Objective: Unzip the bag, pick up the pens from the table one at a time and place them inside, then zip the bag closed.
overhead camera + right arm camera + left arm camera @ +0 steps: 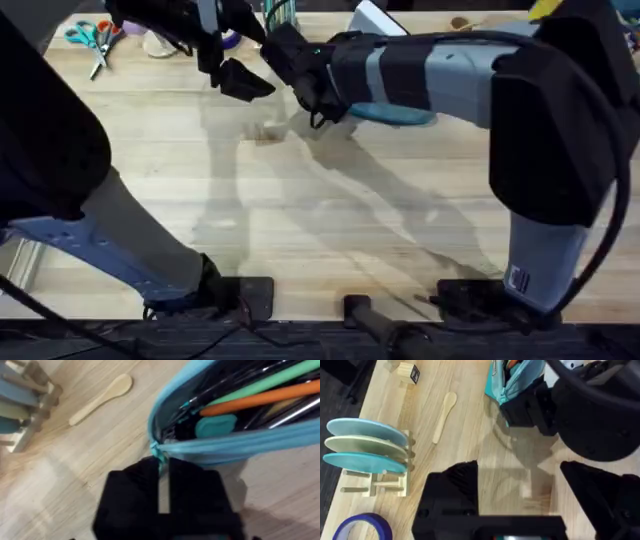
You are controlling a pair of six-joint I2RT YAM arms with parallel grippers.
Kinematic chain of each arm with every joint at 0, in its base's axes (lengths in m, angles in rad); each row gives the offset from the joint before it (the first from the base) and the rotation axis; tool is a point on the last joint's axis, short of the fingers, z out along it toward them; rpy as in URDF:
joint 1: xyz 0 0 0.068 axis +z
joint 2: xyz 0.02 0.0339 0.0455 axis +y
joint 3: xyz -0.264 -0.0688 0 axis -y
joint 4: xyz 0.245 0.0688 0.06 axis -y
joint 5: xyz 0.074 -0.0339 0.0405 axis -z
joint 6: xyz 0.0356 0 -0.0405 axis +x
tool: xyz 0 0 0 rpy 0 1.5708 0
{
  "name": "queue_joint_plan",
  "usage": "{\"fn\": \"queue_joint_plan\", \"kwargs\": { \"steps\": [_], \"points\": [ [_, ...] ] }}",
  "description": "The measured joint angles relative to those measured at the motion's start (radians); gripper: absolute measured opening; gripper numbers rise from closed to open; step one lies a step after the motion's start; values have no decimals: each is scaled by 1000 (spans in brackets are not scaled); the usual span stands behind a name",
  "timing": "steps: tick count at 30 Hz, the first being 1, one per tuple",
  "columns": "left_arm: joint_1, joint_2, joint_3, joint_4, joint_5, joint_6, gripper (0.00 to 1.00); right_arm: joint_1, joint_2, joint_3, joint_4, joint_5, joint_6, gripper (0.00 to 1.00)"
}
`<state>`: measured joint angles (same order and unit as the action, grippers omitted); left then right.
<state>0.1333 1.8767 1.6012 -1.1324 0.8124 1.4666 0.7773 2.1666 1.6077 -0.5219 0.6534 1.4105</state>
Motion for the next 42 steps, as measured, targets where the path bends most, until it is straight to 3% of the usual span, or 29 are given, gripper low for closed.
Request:
{"fn": "queue_joint_plan", "kwargs": {
  "steps": [1, 3, 28, 42],
  "points": [
    [0, 0, 0, 0, 0, 0, 995, -1, 0, 0, -6, 1, 0, 60],
    [0, 0, 0, 0, 0, 0, 995, -2, 0, 0, -14, 1, 2, 34],
    [0, 0, 0, 0, 0, 0, 995, 34, -5, 0, -50, 24, -31, 30],
    [0, 0, 0, 0, 0, 0, 995, 41, -137, 0, -55, 41, -35, 30]
  ]
}}
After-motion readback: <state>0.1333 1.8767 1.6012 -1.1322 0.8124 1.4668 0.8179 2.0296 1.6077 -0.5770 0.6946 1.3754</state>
